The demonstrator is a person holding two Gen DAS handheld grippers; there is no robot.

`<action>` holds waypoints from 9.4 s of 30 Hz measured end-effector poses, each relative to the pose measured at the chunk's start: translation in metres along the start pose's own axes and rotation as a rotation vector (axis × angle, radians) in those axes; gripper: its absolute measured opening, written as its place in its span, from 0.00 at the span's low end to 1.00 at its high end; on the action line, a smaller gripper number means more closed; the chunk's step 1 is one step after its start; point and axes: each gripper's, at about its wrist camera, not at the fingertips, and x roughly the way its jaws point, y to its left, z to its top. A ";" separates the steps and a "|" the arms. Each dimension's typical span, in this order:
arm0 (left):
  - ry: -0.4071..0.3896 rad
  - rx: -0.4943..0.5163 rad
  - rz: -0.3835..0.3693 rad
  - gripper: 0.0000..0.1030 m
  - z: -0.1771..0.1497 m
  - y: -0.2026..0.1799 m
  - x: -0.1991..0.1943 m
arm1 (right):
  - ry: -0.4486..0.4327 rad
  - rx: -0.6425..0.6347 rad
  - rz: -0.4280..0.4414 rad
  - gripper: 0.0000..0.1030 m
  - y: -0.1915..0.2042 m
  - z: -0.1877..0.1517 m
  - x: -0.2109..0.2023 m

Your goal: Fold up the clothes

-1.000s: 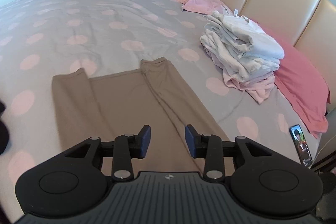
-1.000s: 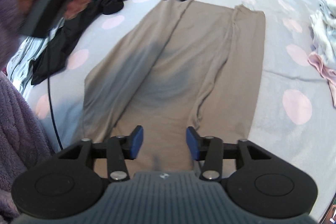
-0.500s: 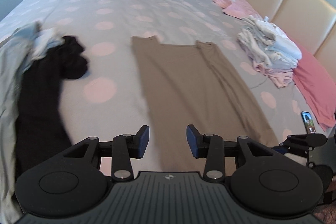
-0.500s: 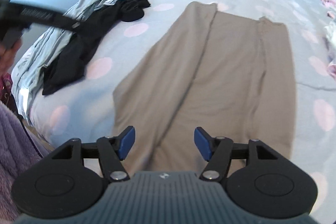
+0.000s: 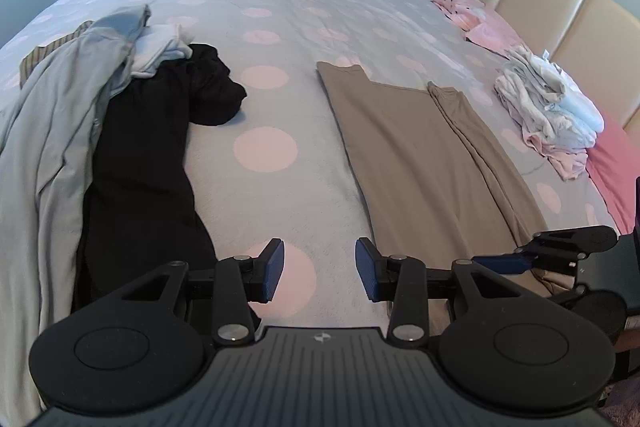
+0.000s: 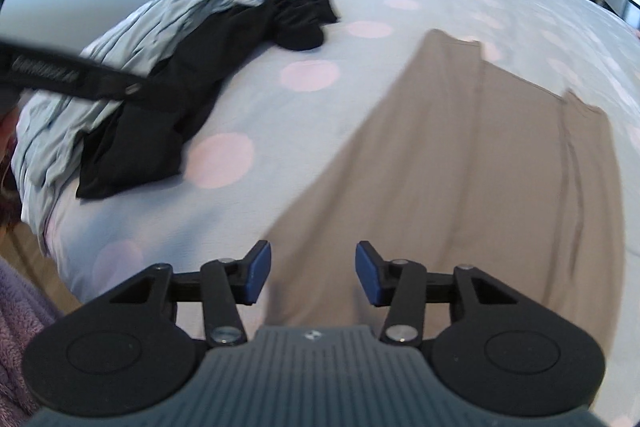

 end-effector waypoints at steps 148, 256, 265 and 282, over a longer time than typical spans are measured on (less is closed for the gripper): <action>0.106 0.254 -0.169 0.20 -0.093 -0.180 0.062 | 0.023 0.368 -0.134 0.10 -0.145 -0.124 -0.128; 0.037 0.477 -0.578 0.03 0.084 -0.120 0.140 | -0.088 -0.194 0.271 0.11 -0.280 0.030 -0.087; 0.147 0.536 -0.542 0.03 0.033 -0.124 0.158 | 0.045 -0.450 0.201 0.22 -0.248 -0.036 -0.059; 0.062 0.572 -0.449 0.17 0.010 -0.136 0.096 | 0.010 -0.264 0.117 0.30 -0.220 -0.058 -0.101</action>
